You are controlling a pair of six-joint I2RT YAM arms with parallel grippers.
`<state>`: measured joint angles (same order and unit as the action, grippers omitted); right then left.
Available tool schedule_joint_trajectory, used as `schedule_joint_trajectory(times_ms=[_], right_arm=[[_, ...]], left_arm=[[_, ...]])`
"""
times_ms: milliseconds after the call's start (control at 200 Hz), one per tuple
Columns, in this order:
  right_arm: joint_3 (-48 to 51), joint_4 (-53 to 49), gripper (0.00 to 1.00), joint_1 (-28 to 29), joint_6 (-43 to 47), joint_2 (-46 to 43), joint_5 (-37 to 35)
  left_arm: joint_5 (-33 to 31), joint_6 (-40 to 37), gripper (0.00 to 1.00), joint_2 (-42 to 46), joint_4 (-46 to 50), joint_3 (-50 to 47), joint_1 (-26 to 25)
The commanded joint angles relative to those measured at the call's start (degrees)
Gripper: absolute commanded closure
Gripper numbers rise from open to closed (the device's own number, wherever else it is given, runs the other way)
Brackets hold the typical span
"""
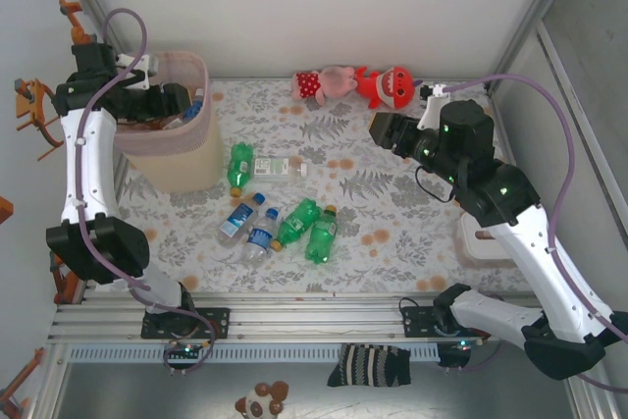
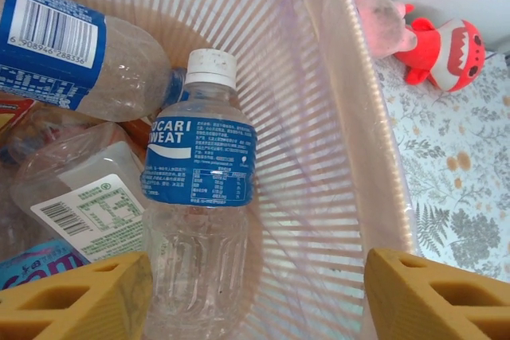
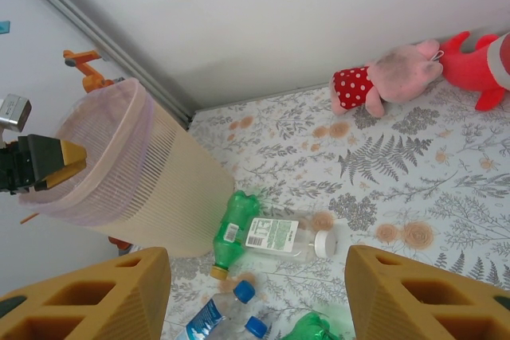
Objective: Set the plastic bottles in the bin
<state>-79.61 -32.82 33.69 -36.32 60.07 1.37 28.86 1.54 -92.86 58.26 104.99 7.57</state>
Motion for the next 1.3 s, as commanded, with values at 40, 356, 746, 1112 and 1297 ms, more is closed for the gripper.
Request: schedule_joint_trajectory(times_ms=[40, 356, 746, 1112, 1297], right_arm=[[-0.68, -0.05, 0.41, 0.19, 0.89, 0.20, -1.28], [-0.37, -0.04, 0.41, 0.19, 0.98, 0.58, -1.19], [0.59, -0.14, 0.41, 0.23, 1.07, 0.13, -1.58], [1.48, 0.31, 0.41, 0.22, 1.17, 0.52, -0.97], [2.00, 0.40, 0.41, 0.19, 1.16, 0.67, -0.84]], left_arm=[[3.40, 0.77, 0.32, 3.96, -1.51, -0.04, -0.73], [-1.21, 0.57, 0.34, 9.40, -1.54, -2.05, -9.04], [-24.53, 3.76, 0.38, 12.85, -4.04, -13.15, -28.12], [-31.40, 9.75, 0.42, 15.94, -14.60, -35.35, -33.08], [-30.64, 10.28, 0.44, 12.93, -18.27, -41.24, -31.41]])
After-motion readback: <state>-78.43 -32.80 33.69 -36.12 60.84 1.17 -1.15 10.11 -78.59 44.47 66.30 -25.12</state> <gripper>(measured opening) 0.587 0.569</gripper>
